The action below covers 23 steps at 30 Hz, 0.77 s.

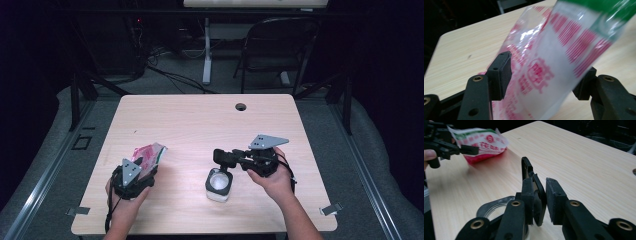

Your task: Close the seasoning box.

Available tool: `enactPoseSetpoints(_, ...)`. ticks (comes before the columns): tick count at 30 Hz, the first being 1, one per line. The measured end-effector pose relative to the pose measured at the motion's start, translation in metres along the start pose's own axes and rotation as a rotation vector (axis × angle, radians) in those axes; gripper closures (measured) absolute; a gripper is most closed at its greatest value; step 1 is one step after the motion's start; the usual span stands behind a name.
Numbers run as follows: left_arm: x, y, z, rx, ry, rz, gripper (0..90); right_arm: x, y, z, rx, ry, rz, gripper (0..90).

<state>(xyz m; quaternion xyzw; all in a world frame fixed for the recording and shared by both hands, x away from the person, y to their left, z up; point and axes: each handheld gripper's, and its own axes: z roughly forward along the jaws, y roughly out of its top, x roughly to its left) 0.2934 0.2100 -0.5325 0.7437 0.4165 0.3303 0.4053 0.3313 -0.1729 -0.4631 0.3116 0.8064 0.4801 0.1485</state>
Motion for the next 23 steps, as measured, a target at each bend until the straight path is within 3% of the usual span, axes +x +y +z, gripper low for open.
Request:
enactPoseSetpoints(7,-0.027,0.001,0.009,0.038,-0.093,0.069,40.9,0.019,-0.002,-0.003,0.021,0.056,-0.058,70.6)
enactPoseSetpoints(11,-0.038,0.0,0.016,0.07,-0.132,0.077,40.9,0.028,-0.005,-0.002,0.039,0.067,-0.079,68.1)
enactPoseSetpoints(15,-0.049,-0.001,0.023,0.102,-0.159,0.096,40.9,0.034,-0.011,0.0,0.083,0.101,-0.1,59.9)
enactPoseSetpoints(19,-0.058,0.001,0.026,0.13,-0.17,0.116,40.9,0.036,-0.014,-0.001,0.086,0.121,-0.089,54.2)
enactPoseSetpoints(21,-0.062,0.004,0.025,0.142,-0.196,0.08,40.7,0.037,-0.014,-0.005,0.068,0.154,-0.065,48.9)
enactPoseSetpoints(23,-0.064,0.005,0.024,0.143,-0.202,0.084,40.6,0.037,-0.014,-0.009,0.054,0.163,-0.05,48.2)
